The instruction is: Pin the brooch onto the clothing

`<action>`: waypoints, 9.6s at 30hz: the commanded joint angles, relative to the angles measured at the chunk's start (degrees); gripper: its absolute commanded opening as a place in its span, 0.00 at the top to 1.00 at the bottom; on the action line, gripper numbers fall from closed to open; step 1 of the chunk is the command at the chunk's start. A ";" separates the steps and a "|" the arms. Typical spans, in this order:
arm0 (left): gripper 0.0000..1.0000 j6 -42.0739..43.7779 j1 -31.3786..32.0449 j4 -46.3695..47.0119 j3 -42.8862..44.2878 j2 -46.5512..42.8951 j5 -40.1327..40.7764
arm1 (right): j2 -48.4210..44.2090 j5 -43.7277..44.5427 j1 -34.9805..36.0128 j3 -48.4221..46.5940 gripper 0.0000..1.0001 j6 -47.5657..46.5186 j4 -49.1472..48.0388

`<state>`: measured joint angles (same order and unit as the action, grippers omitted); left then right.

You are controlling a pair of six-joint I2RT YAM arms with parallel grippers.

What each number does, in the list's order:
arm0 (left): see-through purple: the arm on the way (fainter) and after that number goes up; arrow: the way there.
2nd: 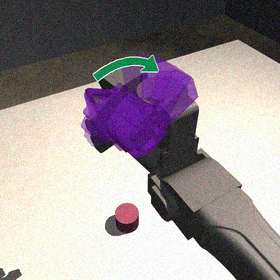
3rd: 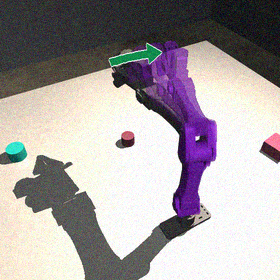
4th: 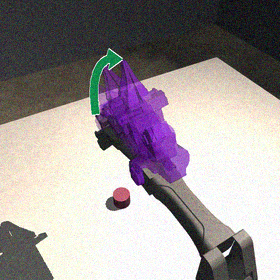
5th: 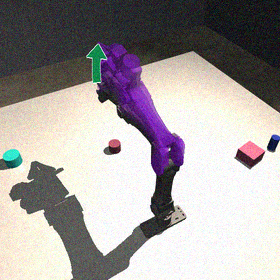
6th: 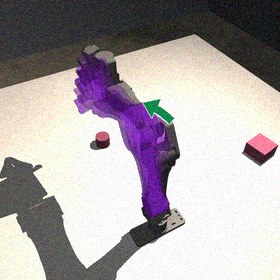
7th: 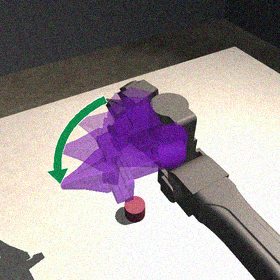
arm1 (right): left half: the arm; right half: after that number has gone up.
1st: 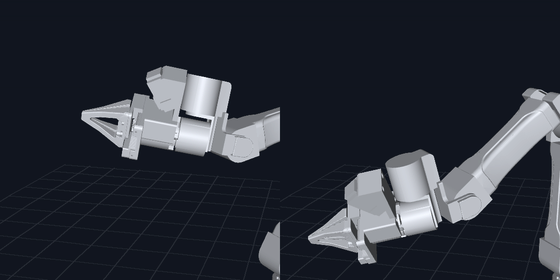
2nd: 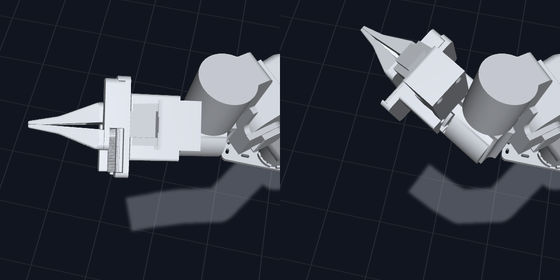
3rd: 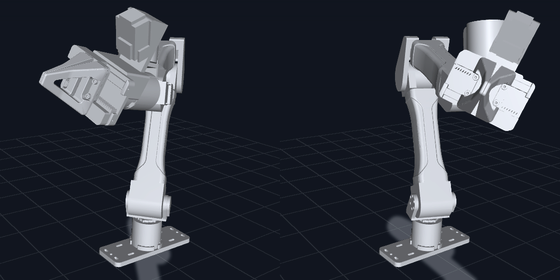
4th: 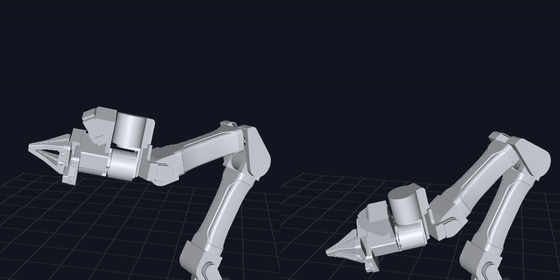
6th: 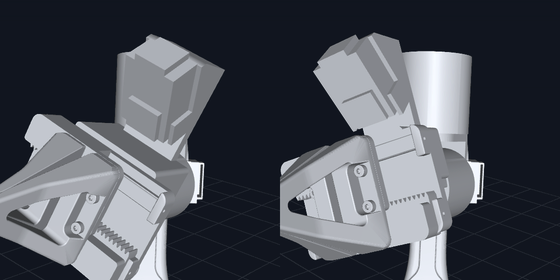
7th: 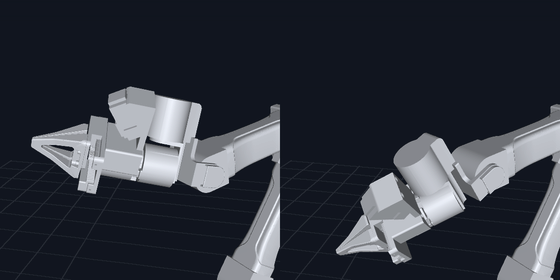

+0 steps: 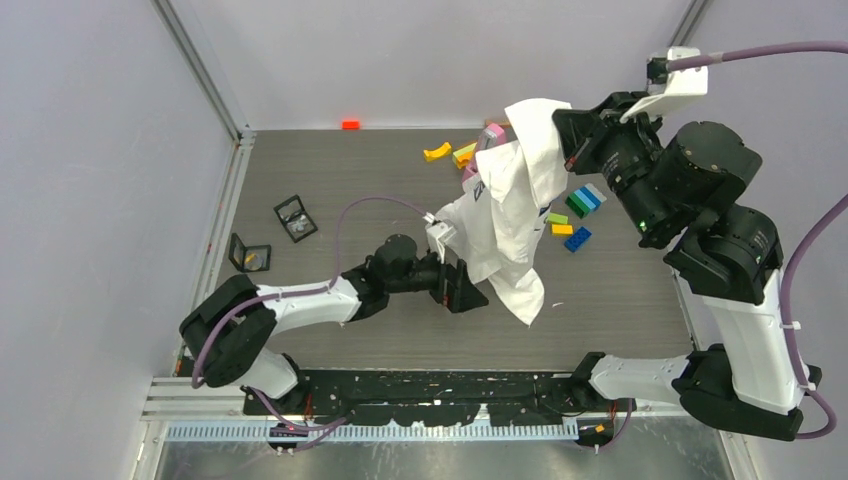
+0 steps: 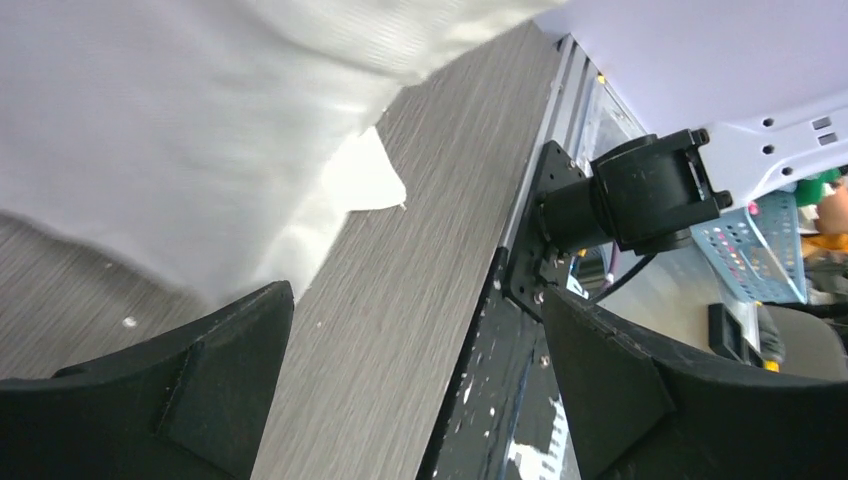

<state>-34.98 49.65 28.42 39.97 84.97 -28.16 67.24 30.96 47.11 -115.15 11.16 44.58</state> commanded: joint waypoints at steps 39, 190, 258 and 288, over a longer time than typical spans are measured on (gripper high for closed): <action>0.96 12.48 15.91 -5.78 14.07 9.21 43.22 | -3.46 8.03 -0.11 -1.40 1.00 -1.05 -5.06; 0.46 3.53 13.25 -34.69 17.86 13.78 34.96 | 27.72 -33.32 -38.68 60.61 0.53 23.41 -28.83; 0.00 1.86 -5.94 -49.52 2.49 -20.96 26.72 | 1.54 -38.26 -65.32 69.12 0.25 18.83 -12.66; 0.00 2.16 -17.68 -55.41 -1.15 -30.96 23.13 | 28.96 -41.55 -65.37 58.18 0.68 14.49 -18.44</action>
<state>-32.69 32.82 -26.00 38.63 55.42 -4.32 95.31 -10.70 -18.35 -54.28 26.22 27.11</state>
